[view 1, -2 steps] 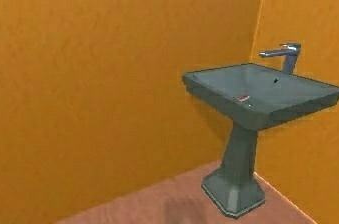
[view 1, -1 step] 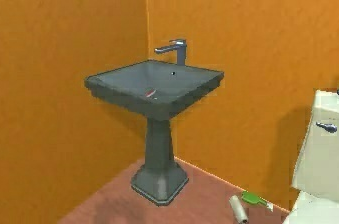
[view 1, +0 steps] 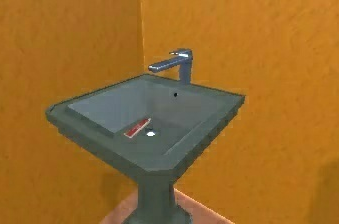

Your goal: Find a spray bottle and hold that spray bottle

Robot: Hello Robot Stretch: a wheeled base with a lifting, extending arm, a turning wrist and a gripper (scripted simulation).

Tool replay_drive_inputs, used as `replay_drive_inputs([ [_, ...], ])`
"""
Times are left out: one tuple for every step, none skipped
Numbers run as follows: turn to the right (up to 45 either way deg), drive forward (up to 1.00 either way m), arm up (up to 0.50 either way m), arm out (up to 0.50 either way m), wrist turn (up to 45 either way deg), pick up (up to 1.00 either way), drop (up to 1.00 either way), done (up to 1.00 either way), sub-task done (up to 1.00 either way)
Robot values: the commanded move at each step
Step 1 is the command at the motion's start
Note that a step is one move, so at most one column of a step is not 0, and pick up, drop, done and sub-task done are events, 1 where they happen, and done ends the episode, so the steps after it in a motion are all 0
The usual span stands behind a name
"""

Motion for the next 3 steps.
replay_drive_inputs([
  [-45.0, 0.0, 0.0, 0.0, 0.0, 0.0, 0.0, 0.0, 0.0],
  [45.0, 0.0, 0.0, 0.0, 0.0, 0.0, 0.0, 0.0, 0.0],
  [21.0, 0.0, 0.0, 0.0, 0.0, 0.0, 0.0, 0.0, 0.0],
])
